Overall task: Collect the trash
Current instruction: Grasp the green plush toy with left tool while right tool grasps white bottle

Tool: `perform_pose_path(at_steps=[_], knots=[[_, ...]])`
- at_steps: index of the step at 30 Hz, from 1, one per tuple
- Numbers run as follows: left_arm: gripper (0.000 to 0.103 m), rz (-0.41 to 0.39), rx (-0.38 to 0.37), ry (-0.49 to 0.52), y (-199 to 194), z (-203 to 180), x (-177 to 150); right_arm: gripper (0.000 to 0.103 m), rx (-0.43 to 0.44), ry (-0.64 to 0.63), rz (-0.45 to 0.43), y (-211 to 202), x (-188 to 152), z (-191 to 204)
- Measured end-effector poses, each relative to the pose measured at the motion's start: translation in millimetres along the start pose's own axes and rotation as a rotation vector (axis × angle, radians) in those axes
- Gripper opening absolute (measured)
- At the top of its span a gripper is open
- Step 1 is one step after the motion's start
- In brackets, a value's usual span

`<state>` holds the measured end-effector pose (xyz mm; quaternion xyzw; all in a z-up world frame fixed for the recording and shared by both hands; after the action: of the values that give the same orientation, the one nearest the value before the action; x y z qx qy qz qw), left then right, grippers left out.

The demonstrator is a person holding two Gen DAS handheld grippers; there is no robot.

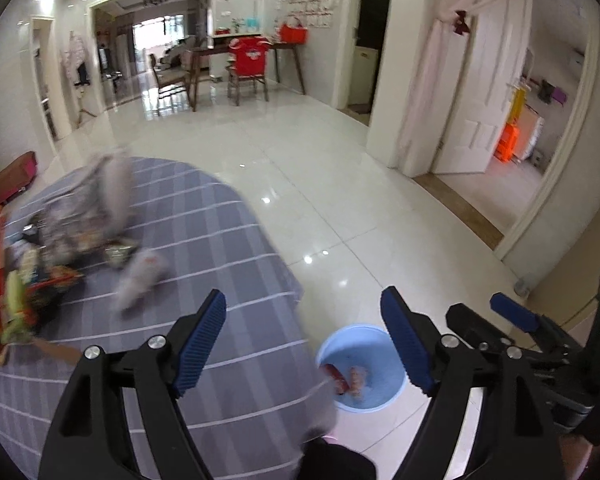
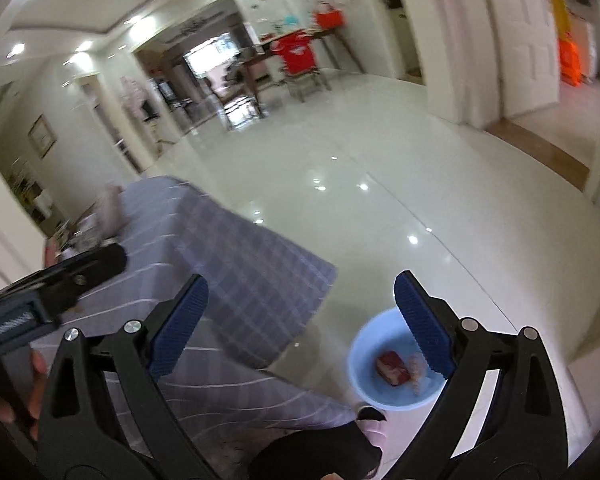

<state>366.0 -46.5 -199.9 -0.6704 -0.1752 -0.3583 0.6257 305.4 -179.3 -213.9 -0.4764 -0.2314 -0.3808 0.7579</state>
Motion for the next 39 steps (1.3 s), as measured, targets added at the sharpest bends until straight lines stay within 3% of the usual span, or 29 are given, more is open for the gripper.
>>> perform_pose_path(at_steps=[8, 14, 19, 24, 25, 26, 28, 30, 31, 32, 34, 36, 39], knots=[[0.079, -0.008, 0.169, -0.192, -23.7, 132.8, -13.5, 0.092, 0.113, -0.144, 0.068, 34.0, -9.2, 104.8], [0.079, 0.037, 0.229, -0.375, -18.4, 216.4, -36.8, 0.092, 0.157, -0.217, 0.128, 68.2, -16.6, 158.3], [0.079, 0.065, 0.22, -0.465, -5.2, 246.8, -46.8, 0.092, 0.155, -0.243, 0.177, 105.3, -17.0, 186.0], [0.078, 0.087, 0.22, -0.445, 12.8, 256.8, -47.7, 0.092, 0.141, -0.261, 0.225, 139.9, -14.8, 198.1], [0.074, 0.088, 0.22, -0.442, 15.3, 257.3, -47.8, 0.092, 0.141, -0.265, 0.281, 150.0, -19.2, 199.7], [0.064, 0.09, 0.219, -0.439, 17.4, 258.4, -48.1, 0.092, 0.139, -0.271, 0.293, 152.3, -19.6, 200.7], [0.061, 0.09, 0.215, -0.439, 19.9, 262.3, -48.6, 0.092, 0.126, -0.266, 0.294, 156.3, -16.1, 199.7], [0.049, 0.083, 0.21, -0.432, 19.1, 263.8, -47.9, 0.092, 0.114, -0.257, 0.297, 161.4, -13.0, 199.2], [0.038, 0.077, 0.208, -0.431, 17.6, 264.7, -47.3, 0.092, 0.119, -0.251, 0.303, 164.5, -11.8, 200.4], [0.025, 0.075, 0.201, -0.432, 15.7, 264.9, -48.0, 0.089, 0.12, -0.257, 0.313, 168.1, -12.1, 203.0], [0.021, 0.071, 0.194, -0.439, 10.5, 267.4, -49.4, 0.074, 0.08, -0.3, 0.306, 171.4, -13.0, 205.6], [0.021, 0.059, 0.203, -0.436, 1.8, 269.4, -51.1, 0.048, 0.064, -0.317, 0.305, 173.6, -14.7, 208.0], [0.021, 0.042, 0.17, -0.477, -10.8, 272.1, -55.7, 0.04, 0.069, -0.324, 0.312, 174.2, -16.2, 209.9]])
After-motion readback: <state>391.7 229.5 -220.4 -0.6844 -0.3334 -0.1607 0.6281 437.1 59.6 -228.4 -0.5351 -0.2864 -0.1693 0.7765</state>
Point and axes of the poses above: each gripper's, at about its wrist camera, not at the fingertips, and y roughly the way its jaws point, z to its left, x to its top, the point moved 8 cm from there along y, roughly the way its jaws point, and after that the axes turned 7 degrees about x, right-handed, at the moved point
